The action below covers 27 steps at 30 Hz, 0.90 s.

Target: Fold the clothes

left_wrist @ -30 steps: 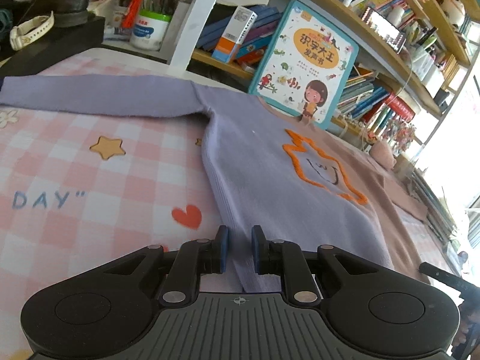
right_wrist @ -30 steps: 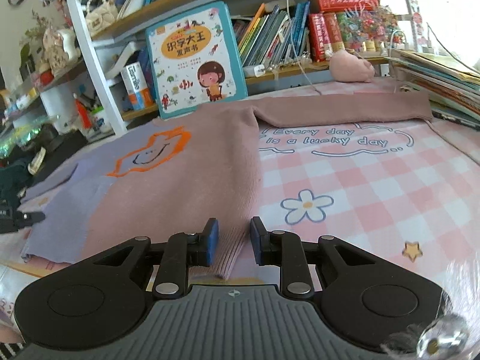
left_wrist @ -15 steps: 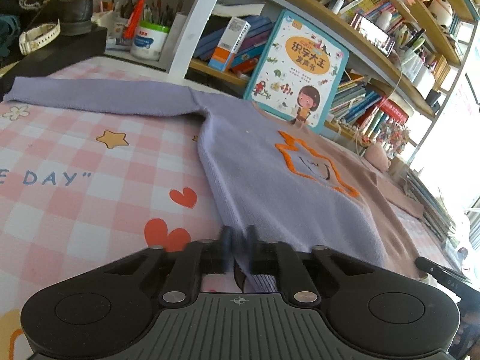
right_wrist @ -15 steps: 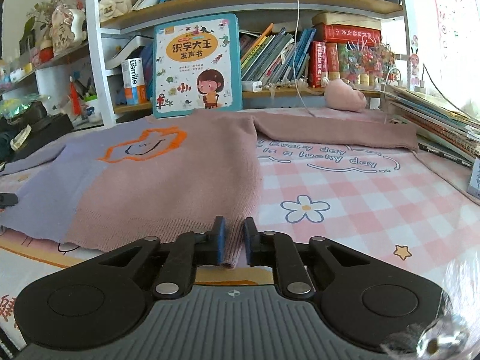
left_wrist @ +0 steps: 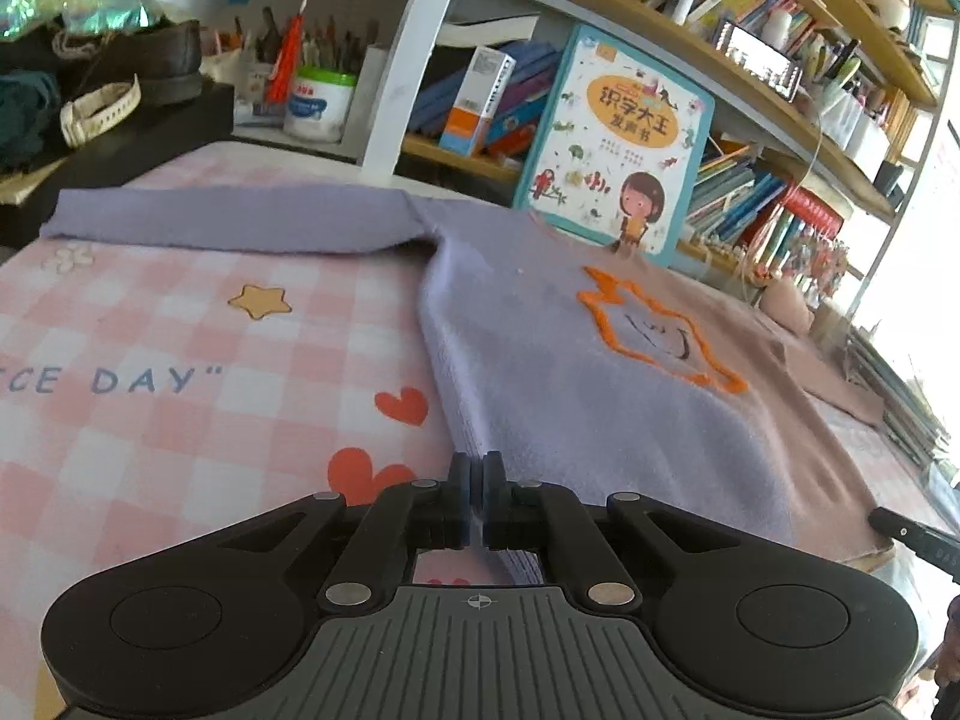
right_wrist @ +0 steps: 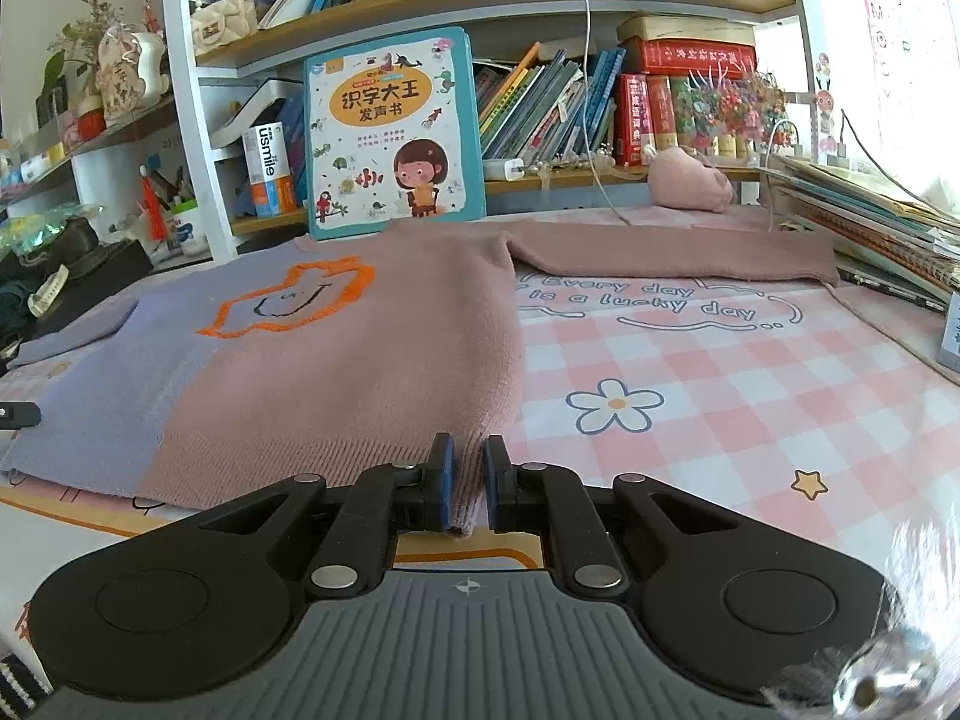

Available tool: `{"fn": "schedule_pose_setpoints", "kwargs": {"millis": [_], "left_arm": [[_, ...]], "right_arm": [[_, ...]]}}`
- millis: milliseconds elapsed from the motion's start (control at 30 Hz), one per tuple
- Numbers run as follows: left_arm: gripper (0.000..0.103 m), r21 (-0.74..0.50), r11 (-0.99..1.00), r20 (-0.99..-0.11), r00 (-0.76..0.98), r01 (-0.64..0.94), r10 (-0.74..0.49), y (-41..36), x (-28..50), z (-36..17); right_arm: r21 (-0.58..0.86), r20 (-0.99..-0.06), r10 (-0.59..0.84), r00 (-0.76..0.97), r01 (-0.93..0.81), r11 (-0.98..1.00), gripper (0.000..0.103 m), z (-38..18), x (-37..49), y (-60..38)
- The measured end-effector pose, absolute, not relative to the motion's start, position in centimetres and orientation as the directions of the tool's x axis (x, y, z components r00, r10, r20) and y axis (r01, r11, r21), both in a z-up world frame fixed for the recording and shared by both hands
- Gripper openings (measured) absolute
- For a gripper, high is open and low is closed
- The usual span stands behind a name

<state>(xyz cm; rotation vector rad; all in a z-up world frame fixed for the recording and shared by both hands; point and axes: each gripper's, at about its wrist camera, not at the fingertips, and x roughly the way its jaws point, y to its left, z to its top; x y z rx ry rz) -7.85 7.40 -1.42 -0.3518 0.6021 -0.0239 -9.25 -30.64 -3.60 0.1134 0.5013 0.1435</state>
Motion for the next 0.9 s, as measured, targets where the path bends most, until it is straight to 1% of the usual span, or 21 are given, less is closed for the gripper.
{"fn": "schedule_pose_setpoints", "kwargs": {"millis": [133, 233, 333, 400, 433, 467, 500, 533, 567, 633, 700, 733, 833, 867, 900], "left_arm": [[0.003, -0.334, 0.939, -0.552, 0.824, -0.078, -0.128, 7.6, -7.9, -1.6], [0.010, -0.308, 0.948, -0.557, 0.823, -0.080, -0.112, 7.3, -7.9, -1.6], [0.012, -0.265, 0.961, -0.558, 0.825, -0.077, -0.088, 6.8, -7.9, -1.5], [0.017, -0.225, 0.971, -0.557, 0.828, -0.079, -0.062, 6.4, -8.0, -1.3], [0.022, -0.206, 0.975, -0.554, 0.831, -0.082, -0.048, 6.2, -8.1, -1.2], [0.029, -0.187, 0.979, -0.550, 0.835, -0.084, -0.033, 6.0, -8.2, -1.0], [0.033, -0.170, 0.982, -0.540, 0.841, -0.088, -0.018, 5.8, -8.4, -0.9], [0.043, -0.154, 0.984, -0.523, 0.852, -0.092, -0.002, 5.7, -8.6, -0.6], [0.054, -0.138, 0.986, -0.504, 0.864, -0.096, 0.013, 5.5, -8.9, -0.4], [0.061, -0.113, 0.989, -0.472, 0.881, -0.093, 0.029, 5.1, -9.2, 0.0], [0.064, -0.094, 0.992, -0.449, 0.893, -0.080, 0.030, 4.6, -9.3, 0.4], [0.070, -0.086, 0.994, -0.442, 0.897, -0.071, 0.025, 4.3, -9.4, 0.5], [0.080, -0.054, 0.998, -0.431, 0.902, -0.042, 0.015, 3.5, -9.4, 0.7], [0.084, -0.041, 0.999, -0.431, 0.902, -0.035, 0.014, 3.2, -9.3, 0.6], [0.085, -0.027, 0.999, -0.433, 0.902, -0.029, 0.015, 2.9, -9.2, 0.5]], "right_arm": [[0.140, -0.469, 0.164, 0.868, -0.110, 0.984, 0.009, -3.7, -9.2, -30.7], [0.136, -0.469, 0.164, 0.868, -0.112, 0.984, 0.009, -3.7, -9.2, -30.7], [0.139, -0.469, 0.164, 0.868, -0.111, 0.984, 0.010, -3.8, -9.2, -30.7], [0.136, -0.469, 0.159, 0.869, -0.107, 0.985, 0.012, -3.7, -9.2, -30.6], [0.137, -0.469, 0.156, 0.870, -0.103, 0.985, 0.018, -3.7, -9.3, -30.6], [0.136, -0.467, 0.150, 0.871, -0.096, 0.986, 0.027, -3.7, -9.3, -30.7], [0.136, -0.465, 0.144, 0.873, -0.090, 0.987, 0.033, -3.7, -9.4, -30.7], [0.138, -0.458, 0.137, 0.878, -0.082, 0.987, 0.039, -3.7, -9.5, -30.8], [0.140, -0.451, 0.131, 0.883, -0.075, 0.987, 0.039, -3.6, -9.6, -30.9], [0.157, -0.438, 0.133, 0.889, -0.070, 0.985, 0.040, -3.6, -9.8, -31.2], [0.170, -0.430, 0.133, 0.893, -0.065, 0.983, 0.045, -3.3, -9.9, -31.4], [0.169, -0.426, 0.133, 0.895, -0.065, 0.983, 0.047, -3.2, -9.9, -31.4], [0.155, -0.417, 0.128, 0.900, -0.069, 0.985, 0.055, -2.7, -10.0, -31.0], [0.148, -0.414, 0.126, 0.901, -0.070, 0.986, 0.055, -2.6, -10.0, -30.9], [0.144, -0.414, 0.126, 0.902, -0.072, 0.987, 0.055, -2.5, -9.9, -30.7]]}}
